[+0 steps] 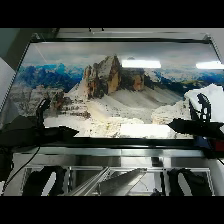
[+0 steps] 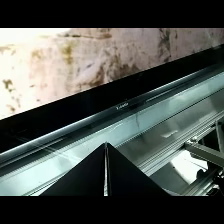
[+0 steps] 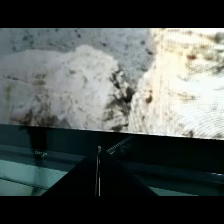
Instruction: Fold the shirts.
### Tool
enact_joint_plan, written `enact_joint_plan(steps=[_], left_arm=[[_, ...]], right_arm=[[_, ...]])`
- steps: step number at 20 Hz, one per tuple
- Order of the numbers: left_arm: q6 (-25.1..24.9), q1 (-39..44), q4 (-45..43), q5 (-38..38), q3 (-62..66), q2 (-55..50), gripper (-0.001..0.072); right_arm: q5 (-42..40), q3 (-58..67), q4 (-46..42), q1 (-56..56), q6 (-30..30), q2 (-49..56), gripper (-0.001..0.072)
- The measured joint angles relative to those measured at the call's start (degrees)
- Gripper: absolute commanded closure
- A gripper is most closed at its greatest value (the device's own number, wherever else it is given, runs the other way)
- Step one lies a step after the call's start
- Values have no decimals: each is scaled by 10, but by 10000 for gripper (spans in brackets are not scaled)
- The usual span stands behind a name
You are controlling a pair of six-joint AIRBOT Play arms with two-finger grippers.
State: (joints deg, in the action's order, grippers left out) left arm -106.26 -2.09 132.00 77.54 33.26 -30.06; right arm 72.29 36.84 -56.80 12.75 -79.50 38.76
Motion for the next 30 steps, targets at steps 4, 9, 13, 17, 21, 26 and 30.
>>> enact_joint_plan(steps=[4, 9, 13, 17, 21, 26, 30], left_arm=[[0, 0, 0, -2, 0, 0, 695], [2, -10, -27, -16, 38, 0, 32], [28, -70, -134, -37, 123, -7, 33], [90, -195, -319, -43, 202, -59, 34], [146, -330, -405, -21, 224, -138, 34], [170, -455, -437, -25, 183, -239, 34], [174, -490, -444, -81, 154, -315, 35]], right_arm=[[0, 0, 0, 0, 0, 0, 690], [0, 0, 0, 0, 0, 0, 690], [0, 0, 0, 0, 0, 0, 690], [0, 0, 0, 0, 0, 0, 690], [0, 0, 0, 0, 0, 0, 690], [0, 0, 0, 0, 0, 0, 690], [0, 0, 0, 0, 0, 0, 690]])
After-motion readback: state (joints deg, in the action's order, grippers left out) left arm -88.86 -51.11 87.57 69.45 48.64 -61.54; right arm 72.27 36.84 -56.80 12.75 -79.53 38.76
